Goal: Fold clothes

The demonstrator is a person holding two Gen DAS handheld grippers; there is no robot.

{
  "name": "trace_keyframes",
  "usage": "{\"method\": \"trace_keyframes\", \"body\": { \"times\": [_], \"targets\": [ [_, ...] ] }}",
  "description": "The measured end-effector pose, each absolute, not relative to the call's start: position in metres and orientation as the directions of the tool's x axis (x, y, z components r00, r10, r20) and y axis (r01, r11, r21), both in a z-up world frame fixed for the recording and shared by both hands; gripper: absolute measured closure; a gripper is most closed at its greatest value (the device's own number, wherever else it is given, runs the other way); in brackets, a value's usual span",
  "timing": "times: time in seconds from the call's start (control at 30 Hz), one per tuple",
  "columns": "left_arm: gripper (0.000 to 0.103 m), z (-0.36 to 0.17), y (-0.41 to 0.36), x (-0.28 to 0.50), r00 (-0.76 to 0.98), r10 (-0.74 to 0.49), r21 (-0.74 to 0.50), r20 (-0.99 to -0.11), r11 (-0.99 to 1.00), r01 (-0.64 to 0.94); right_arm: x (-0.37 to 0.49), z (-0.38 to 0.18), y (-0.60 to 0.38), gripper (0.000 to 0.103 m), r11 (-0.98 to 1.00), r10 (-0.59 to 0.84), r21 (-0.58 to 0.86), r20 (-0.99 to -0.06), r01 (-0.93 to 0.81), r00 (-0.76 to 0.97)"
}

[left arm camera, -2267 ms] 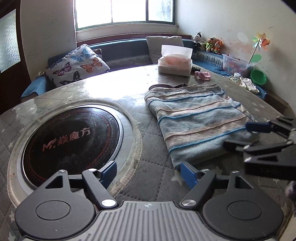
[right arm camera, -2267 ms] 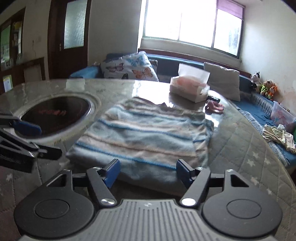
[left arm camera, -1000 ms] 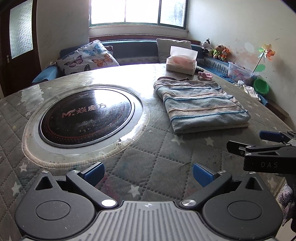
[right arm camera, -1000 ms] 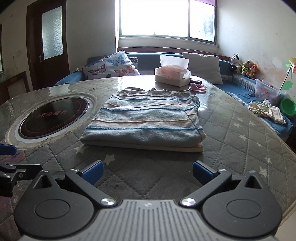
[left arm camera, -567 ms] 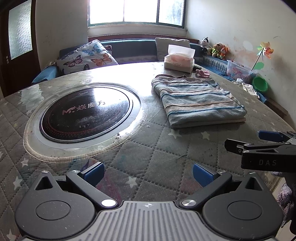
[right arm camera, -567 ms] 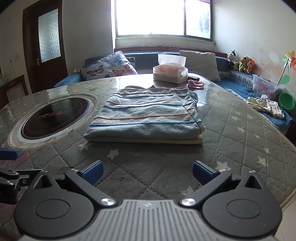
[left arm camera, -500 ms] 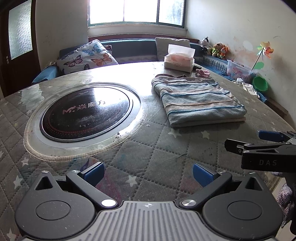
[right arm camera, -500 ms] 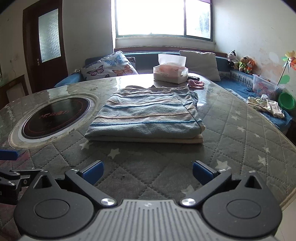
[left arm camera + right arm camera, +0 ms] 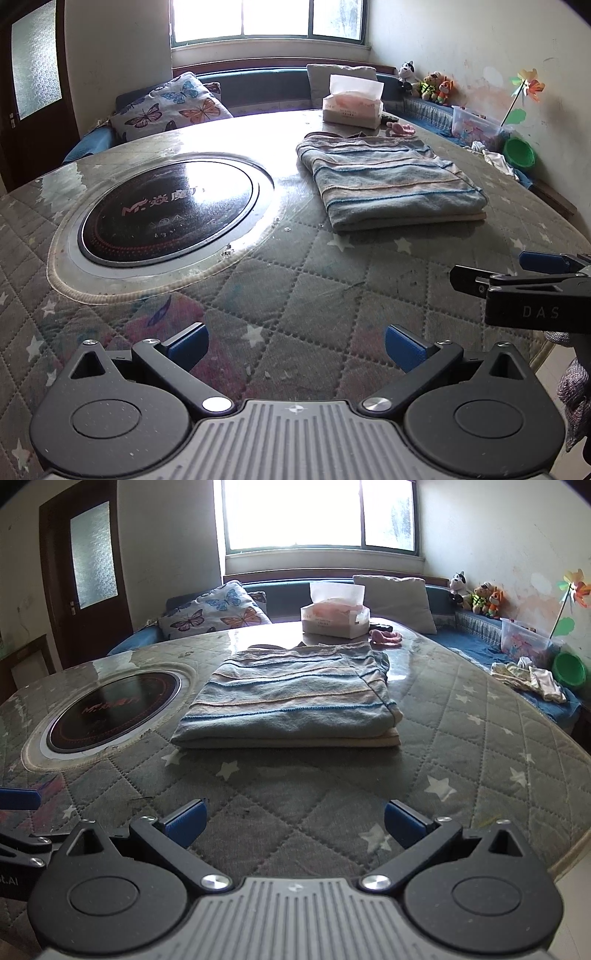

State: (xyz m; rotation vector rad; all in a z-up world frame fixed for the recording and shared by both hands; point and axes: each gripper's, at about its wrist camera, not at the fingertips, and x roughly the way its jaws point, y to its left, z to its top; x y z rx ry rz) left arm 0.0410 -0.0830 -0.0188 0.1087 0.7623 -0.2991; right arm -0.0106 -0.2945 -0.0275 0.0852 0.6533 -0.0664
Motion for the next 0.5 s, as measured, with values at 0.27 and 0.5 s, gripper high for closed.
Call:
{"method": "trace_keyframes", "body": {
  "times": [0.27, 0.5],
  "targets": [
    [0.000, -0.0185, -0.0839, 0.0383, 0.684, -0.223, -0.001, -0.694, 0.951, 0.310, -0.0141, -0.0268, -0.2941, 0.000, 0.994, -0.036, 0.062, -0.610, 0.093, 0.792],
    [0.000, -0.0183, -0.0851, 0.0372, 0.683, -0.222, 0.005, -0.696, 0.950, 0.314, -0.0150, -0.0247, -0.2920, 0.000, 0.994, -0.035, 0.060, -0.608, 0.090, 0.793]
  ]
}}
